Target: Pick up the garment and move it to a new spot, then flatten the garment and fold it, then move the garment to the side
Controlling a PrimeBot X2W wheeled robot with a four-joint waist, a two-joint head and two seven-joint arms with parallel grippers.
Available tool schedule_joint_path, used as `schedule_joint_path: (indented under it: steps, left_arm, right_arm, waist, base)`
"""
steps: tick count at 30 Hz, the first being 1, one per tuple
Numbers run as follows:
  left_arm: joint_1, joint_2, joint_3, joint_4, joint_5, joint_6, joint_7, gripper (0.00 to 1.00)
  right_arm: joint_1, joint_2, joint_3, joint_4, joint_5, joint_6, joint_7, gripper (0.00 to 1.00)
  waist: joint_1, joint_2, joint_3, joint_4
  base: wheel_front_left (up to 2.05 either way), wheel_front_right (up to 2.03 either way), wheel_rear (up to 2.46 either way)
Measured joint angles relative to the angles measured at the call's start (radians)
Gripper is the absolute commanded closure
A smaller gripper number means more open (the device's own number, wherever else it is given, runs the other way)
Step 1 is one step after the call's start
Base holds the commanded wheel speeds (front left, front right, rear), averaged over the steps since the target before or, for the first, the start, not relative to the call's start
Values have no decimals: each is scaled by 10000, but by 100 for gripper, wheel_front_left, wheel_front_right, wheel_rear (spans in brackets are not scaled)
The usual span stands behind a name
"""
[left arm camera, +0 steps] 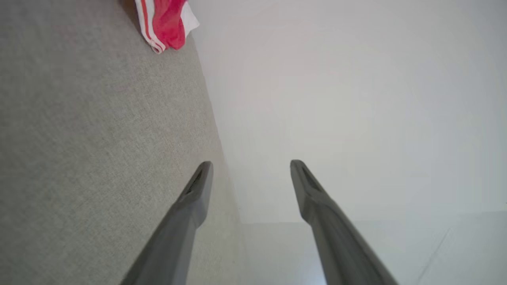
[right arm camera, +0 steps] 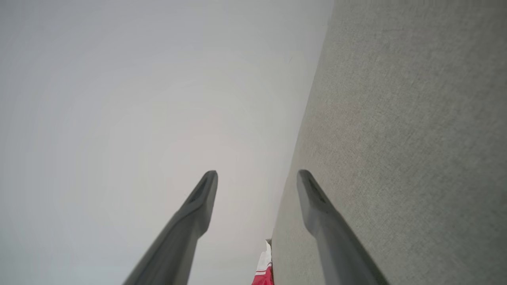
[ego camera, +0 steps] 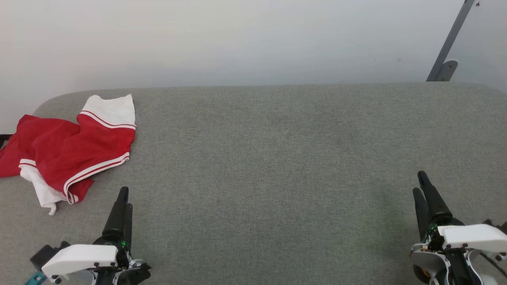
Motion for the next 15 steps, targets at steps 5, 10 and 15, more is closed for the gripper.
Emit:
schedule_joint_path:
  steps: [5, 10, 15]
  left_arm:
    - [-123, 65, -50, 10, 1093, 0, -217, 0]
    - [-139, 65, -46, -50, 2238, 0, -437, 0]
    - [-138, 88, -59, -228, 3528, 0, -616, 0]
  right_arm:
    - [-176, -270, 236, 38, -685, 0, -263, 0]
    - [-378, -491, 433, 105, -1471, 0, -502, 0]
    - [-530, -660, 608, 130, -2393, 0, -690, 0]
  waist:
    - [0, 0, 5, 5]
    - [0, 0, 10, 13]
    - [1, 0, 14, 29]
  base:
    - [0, 0, 0]
    - [0, 0, 0]
    - [0, 0, 0]
